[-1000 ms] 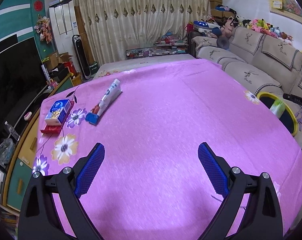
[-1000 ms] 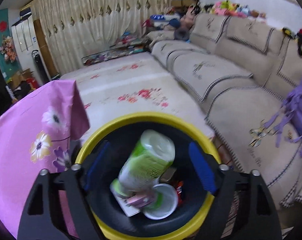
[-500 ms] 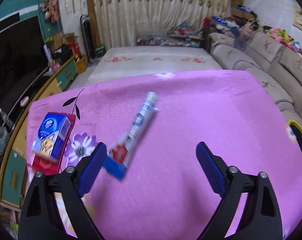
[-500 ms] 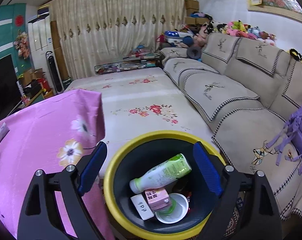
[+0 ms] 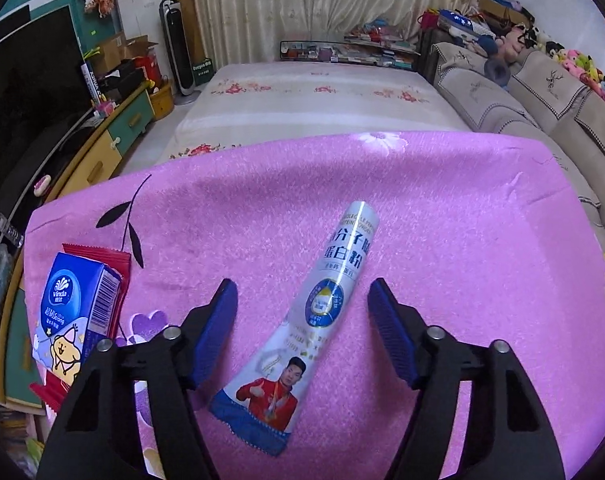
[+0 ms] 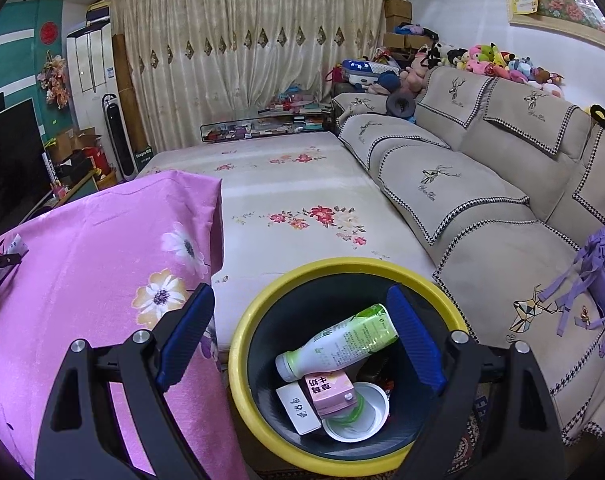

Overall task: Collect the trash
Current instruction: 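Reach the left gripper to the white squeeze tube and grasp it, then carry the white tube with the left gripper over the bin and release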

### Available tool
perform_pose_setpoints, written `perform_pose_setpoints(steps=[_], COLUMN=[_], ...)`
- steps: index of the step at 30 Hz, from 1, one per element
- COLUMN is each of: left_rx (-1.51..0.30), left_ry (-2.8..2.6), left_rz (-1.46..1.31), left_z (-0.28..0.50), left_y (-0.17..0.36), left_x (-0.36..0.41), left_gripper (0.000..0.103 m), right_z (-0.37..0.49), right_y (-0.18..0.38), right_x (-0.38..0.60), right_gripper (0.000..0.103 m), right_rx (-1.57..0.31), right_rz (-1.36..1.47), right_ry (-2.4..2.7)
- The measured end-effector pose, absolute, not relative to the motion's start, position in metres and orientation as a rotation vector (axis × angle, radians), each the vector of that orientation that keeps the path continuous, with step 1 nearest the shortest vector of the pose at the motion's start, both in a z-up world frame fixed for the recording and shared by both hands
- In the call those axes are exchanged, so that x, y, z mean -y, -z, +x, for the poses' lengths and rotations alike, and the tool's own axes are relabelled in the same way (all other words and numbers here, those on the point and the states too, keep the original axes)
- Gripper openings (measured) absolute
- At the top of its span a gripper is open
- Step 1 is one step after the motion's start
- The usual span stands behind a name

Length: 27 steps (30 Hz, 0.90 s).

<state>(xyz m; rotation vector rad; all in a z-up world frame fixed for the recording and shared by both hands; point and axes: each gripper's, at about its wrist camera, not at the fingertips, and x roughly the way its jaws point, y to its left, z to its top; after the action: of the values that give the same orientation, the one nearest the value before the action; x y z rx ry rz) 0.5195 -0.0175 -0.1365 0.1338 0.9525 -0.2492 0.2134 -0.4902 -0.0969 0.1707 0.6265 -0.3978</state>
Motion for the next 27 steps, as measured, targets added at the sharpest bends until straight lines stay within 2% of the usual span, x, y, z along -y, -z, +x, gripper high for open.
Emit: perform_pose_setpoints(steps=[1, 4, 6, 8, 9, 15, 27], left_rx=[-0.953, -0.949, -0.945, -0.945, -0.946, -0.926, -0.858], left_ry=[0.249, 0.256, 0.252, 0.239, 0.232, 0.267, 0.58], left_rz=[0.142, 0.149, 0.15, 0.14, 0.13, 0.159, 0.269], left_z=[0.522, 0.521, 0.518, 0.513, 0.509, 0.464, 0.34], left_y=[0.136, 0.135, 0.134, 0.133, 0.132, 0.128, 0.098], left_x=[0.019, 0.019, 0.019, 0.02, 0.021, 0.055, 0.233], left_gripper=[0.065, 0.052, 0.035, 0.025, 0.023, 0.021, 0.021], right_z=[0.212, 0.208, 0.203, 0.197, 0.194, 0.175, 0.114], right_y=[0.096, 0.096, 0.095, 0.094, 0.094, 0.096, 0.09], right_x=[0.489, 0.487, 0.487, 0.487, 0.487, 0.493, 0.522], right_gripper=[0.083, 0.083, 0.083, 0.083, 0.083, 0.083, 0.083], right_rx=[-0.624, -0.619, -0.615, -0.61, -0.608, -0.609, -0.555], right_rz=[0.171, 0.177, 0.184, 0.193, 0.198, 0.217, 0.284], right_ry=[0.397, 0.391, 0.391, 0.391, 0.392, 0.407, 0.441])
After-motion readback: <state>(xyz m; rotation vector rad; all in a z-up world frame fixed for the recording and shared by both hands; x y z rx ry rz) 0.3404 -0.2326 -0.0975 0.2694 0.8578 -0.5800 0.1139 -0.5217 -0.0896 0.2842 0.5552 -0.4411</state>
